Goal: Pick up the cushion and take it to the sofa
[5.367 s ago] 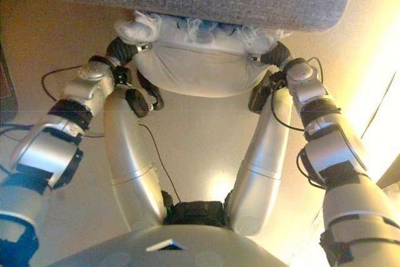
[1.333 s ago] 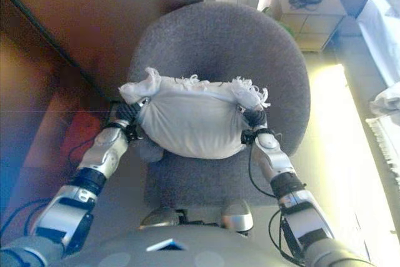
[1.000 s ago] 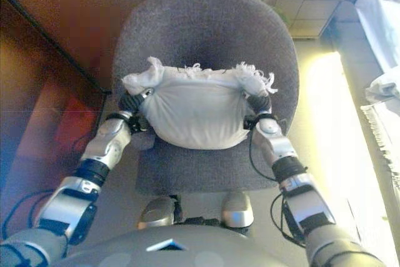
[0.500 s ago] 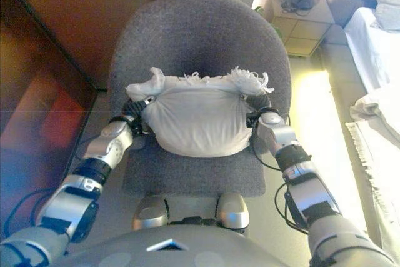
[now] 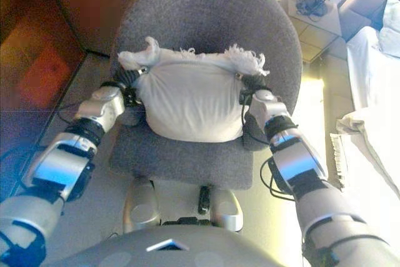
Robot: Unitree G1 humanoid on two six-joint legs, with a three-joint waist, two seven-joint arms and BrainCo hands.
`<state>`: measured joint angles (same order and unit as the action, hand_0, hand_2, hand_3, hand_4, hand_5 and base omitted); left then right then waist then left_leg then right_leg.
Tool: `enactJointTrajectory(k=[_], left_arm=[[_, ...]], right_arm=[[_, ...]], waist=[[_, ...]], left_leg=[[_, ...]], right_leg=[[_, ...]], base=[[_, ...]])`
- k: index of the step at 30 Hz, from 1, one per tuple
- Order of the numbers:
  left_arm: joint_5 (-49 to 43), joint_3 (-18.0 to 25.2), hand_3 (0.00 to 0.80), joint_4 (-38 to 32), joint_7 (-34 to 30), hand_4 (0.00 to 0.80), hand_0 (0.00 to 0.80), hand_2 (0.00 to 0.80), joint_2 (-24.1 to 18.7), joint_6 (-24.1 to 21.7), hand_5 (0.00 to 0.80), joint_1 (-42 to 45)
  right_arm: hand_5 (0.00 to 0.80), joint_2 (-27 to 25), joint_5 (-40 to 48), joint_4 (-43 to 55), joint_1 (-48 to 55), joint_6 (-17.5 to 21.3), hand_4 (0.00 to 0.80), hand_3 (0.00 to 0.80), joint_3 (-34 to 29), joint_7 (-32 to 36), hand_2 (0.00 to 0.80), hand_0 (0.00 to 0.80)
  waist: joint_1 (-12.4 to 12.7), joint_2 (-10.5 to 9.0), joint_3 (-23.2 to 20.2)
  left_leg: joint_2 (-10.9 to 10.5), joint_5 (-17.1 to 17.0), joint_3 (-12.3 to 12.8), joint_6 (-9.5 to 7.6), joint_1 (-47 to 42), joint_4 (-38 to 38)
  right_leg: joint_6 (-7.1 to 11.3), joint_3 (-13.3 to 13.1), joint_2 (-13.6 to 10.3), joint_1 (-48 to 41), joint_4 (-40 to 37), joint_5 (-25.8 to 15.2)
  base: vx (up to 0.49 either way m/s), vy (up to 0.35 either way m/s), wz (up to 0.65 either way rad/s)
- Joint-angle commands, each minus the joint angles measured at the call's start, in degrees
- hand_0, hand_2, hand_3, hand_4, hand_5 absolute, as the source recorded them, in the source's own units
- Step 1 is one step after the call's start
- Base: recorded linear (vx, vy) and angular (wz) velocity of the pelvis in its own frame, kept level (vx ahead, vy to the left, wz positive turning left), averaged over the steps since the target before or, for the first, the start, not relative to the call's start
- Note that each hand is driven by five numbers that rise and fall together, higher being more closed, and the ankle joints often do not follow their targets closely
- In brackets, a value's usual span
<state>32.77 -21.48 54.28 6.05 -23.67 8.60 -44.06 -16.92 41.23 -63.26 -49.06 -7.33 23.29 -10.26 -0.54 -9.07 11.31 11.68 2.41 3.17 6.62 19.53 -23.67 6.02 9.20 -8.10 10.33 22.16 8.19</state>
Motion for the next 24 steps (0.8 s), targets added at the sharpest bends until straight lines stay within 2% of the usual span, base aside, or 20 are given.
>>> enactJointTrajectory(k=[1,8,18,24], left_arm=[[1.71,-1.68,0.0,-0.67,0.5,0.0,0.0,0.0,-0.6,-5.17,0.0,-8.31],[2.09,-0.6,0.0,-3.72,3.75,0.0,0.0,0.0,0.03,-6.72,0.0,-5.32],[-1.58,4.07,0.0,-10.56,7.27,0.0,0.0,0.0,-2.55,-8.42,0.0,4.24],[-0.28,7.81,0.0,-10.92,6.78,0.0,0.0,0.0,-3.99,-11.37,0.0,9.93]], right_arm=[[0.0,-2.94,2.4,-1.11,-5.42,3.74,0.0,0.0,-1.2,-0.61,0.0,0.0],[0.0,-4.1,-0.33,0.42,-3.66,2.85,0.0,0.0,-2.76,-3.91,0.0,0.0],[0.0,-11.98,-8.55,5.28,1.44,1.65,0.0,0.0,-5.64,-9.8,0.0,0.0],[0.0,-15.82,-10.56,6.87,4.5,3.84,0.0,0.0,-9.0,-10.38,0.0,0.0]], waist=[[2.1,0.45,1.75],[2.1,1.06,0.89],[2.63,2.38,-2.13],[2.8,3.09,-3.5]], left_leg=[[2.5,5.75,0.17,2.74,-3.52,-5.46],[2.12,6.16,1.01,2.69,-5.97,-4.94],[1.09,5.84,2.71,2.32,-11.66,-1.39],[0.24,5.05,4.11,1.83,-15.27,2.27]], right_leg=[[5.77,-4.13,-3.84,0.34,-4.66,-7.77],[6.16,-4.04,-4.6,-1.7,-5.02,-7.31],[6.87,-3.35,-5.64,-6.14,-8.07,-7.37],[7.37,-2.27,-6.33,-8.67,-10.85,-7.9]], base=[[0.016,0.068,0.12],[0.063,0.066,0.03],[0.063,0.071,0.0],[0.014,0.073,-0.06]])
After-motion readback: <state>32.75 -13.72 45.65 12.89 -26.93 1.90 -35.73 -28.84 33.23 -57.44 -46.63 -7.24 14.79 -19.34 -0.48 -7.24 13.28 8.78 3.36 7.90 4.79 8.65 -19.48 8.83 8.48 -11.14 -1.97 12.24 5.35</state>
